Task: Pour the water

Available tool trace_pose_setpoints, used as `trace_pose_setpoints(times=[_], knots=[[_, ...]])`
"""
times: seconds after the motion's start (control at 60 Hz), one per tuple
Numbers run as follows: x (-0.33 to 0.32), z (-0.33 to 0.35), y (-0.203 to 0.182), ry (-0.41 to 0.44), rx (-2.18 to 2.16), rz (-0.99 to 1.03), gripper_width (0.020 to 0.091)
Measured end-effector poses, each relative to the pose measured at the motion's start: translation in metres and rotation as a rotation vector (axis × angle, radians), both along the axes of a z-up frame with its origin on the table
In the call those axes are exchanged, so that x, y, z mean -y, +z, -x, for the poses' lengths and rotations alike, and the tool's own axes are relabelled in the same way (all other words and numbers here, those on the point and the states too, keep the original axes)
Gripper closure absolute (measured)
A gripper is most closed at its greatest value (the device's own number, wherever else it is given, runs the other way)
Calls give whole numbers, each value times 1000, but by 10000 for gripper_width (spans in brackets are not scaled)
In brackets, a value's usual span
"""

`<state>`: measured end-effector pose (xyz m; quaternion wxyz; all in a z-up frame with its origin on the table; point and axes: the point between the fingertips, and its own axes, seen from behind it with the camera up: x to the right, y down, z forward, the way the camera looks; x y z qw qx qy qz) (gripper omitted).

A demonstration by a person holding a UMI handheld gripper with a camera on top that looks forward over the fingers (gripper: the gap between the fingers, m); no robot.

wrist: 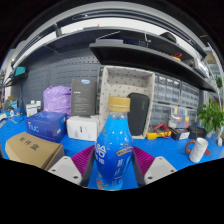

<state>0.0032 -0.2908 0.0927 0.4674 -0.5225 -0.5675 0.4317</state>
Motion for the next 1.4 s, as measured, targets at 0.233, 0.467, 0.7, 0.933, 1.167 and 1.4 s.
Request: trace_pose_setpoints(times=[0.233,0.467,0.7,0.933,1.167,1.4], knots=[[2,6,1,33,-71,13,655],[-2,8,0,82,-28,71,697],[-76,10,36,18,0,397,696],[-187,15,71,-94,32,985,697],[-251,20,71,-195,76,1523,696],[-267,23,55,-242,176,1879,696]])
